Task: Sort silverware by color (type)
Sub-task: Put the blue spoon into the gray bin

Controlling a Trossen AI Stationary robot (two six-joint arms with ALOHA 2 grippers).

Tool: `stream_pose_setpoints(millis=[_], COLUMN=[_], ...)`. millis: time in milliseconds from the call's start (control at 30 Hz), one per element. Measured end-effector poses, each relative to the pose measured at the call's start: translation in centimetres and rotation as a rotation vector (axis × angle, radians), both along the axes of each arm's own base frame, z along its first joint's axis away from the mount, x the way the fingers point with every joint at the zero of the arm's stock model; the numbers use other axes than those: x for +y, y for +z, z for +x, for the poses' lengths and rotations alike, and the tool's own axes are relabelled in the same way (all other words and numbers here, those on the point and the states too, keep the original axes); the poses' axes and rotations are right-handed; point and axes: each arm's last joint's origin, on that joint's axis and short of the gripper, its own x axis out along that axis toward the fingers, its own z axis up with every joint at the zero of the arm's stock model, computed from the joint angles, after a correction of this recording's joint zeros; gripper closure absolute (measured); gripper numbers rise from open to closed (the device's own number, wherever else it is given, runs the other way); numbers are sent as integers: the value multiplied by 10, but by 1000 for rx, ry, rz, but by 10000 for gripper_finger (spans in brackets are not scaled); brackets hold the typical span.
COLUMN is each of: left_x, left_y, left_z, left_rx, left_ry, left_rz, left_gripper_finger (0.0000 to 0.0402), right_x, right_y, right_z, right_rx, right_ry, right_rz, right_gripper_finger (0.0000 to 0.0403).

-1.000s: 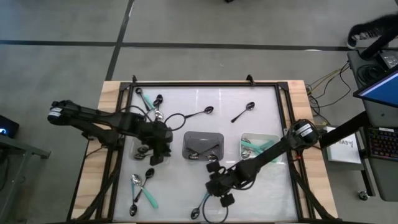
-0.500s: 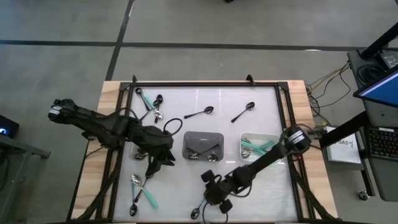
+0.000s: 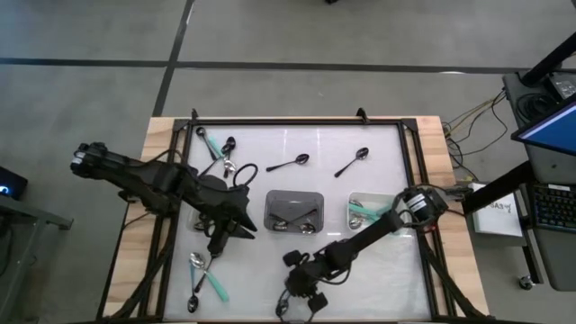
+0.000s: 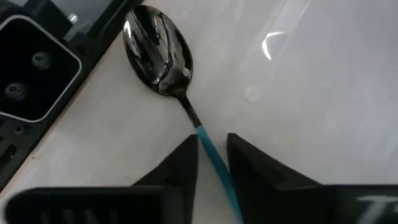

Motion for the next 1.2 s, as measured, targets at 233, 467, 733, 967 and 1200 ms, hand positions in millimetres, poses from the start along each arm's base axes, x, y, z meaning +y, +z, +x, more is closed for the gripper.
stream_pose_setpoints(millis=[233, 467, 733, 967, 1200], left_x=[0, -1, -7, -23, -34], left_y=[-1, -13, -43, -72, -111], left_z=[0, -1, -10, -10, -8], left_rx=[-1, 58, 195, 110, -98], left_ry=[-6, 0, 75, 120, 192], left_rz=[9, 20, 91, 161, 175], left_gripper_finger=[318, 318, 318, 318, 318], right_x=[-3, -6, -20, -30, -46], right_y=[-2, 7, 48, 88, 108], right_z=[-1, -7, -25, -33, -51], right_rx=[37, 69, 68, -59, -51], right_ry=[-23, -28, -115, -228, -356], right_rz=[9, -16, -162, -254, -435], right_gripper_finger=[390, 392, 393, 393, 394])
